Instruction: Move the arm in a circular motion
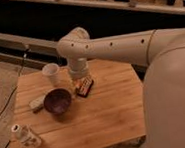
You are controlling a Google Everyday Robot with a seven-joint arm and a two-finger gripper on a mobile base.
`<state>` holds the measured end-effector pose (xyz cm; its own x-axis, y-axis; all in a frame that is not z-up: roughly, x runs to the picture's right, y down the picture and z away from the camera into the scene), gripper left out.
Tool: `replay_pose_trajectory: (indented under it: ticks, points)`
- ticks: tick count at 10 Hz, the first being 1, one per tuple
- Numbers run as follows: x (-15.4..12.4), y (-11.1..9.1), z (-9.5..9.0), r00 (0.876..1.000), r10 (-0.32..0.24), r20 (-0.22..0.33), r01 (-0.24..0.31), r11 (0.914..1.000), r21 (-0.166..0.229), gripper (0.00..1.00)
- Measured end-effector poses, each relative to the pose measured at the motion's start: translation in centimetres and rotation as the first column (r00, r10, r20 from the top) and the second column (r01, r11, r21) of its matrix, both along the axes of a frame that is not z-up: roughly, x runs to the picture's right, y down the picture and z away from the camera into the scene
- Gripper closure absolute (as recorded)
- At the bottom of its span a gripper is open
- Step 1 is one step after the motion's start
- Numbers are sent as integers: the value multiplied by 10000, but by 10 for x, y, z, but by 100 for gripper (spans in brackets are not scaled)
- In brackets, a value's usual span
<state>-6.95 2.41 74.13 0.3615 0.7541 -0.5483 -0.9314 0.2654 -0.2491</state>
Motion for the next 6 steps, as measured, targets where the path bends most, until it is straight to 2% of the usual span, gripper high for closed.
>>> replay_pose_trajectory:
  ticks: [1,3,4,6]
  points:
    - [-19,-2,15,9995,-249,211,250,9997,-51,35]
    - [-57,3,29,9947,-742,709,760,9969,-224,35]
    - [-66,3,32,9925,-884,845,906,9956,-224,35]
    - [-92,10,27,9799,-1483,1334,1536,9877,-298,35]
